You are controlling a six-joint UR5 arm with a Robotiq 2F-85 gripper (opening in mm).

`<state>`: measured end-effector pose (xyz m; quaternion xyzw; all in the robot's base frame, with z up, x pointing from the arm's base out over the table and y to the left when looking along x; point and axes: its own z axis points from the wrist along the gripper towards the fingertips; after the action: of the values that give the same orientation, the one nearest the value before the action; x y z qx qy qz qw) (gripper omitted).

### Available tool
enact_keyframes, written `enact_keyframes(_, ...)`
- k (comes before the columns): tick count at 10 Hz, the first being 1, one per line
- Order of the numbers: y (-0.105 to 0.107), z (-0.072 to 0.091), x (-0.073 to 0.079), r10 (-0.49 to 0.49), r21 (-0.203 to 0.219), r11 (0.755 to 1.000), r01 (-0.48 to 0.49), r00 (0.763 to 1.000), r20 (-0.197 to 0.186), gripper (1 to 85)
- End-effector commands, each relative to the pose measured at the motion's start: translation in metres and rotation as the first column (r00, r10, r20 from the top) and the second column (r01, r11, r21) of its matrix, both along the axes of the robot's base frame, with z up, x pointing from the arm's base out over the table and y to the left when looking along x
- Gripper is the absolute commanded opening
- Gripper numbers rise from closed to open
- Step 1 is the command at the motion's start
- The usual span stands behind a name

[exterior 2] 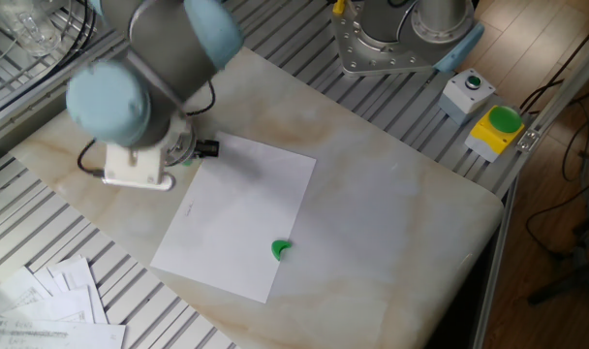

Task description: Use the correction tape on paper

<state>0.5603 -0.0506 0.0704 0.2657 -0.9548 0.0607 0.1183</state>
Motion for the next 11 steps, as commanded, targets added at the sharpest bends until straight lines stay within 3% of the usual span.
enact_keyframes(1, 0.048, 0.046, 0.050, 0.001, 0.117, 0.993, -0.036, 0.959, 0.283, 1.7)
enact_keyframes(2, 0.050, 0.049, 0.061, 0.025, 0.116, 0.991, -0.067, 0.944, 0.329, 1.7)
enact_keyframes(3, 0.051, 0.051, 0.069, -0.012, 0.125, 0.992, -0.036, 0.933, 0.361, 1.3)
enact_keyframes(5, 0.045, 0.046, 0.060, -0.046, 0.141, 0.990, -0.001, 0.943, 0.330, 1.7)
enact_keyframes(6, 0.045, 0.044, 0.059, -0.026, 0.168, 0.985, -0.032, 0.942, 0.334, 1.7)
enact_keyframes(7, 0.048, 0.043, 0.067, -0.031, 0.210, 0.976, -0.051, 0.929, 0.369, 1.7)
enact_keyframes(9, 0.025, 0.027, 0.072, 0.047, 0.190, 0.973, -0.132, 0.916, 0.398, 1.7)
enact_keyframes(10, 0.016, 0.018, 0.071, 0.059, 0.176, 0.975, -0.136, 0.921, 0.386, 1.7)
enact_keyframes(11, 0.020, 0.012, 0.069, 0.026, 0.203, 0.973, -0.108, 0.929, 0.369, 1.7)
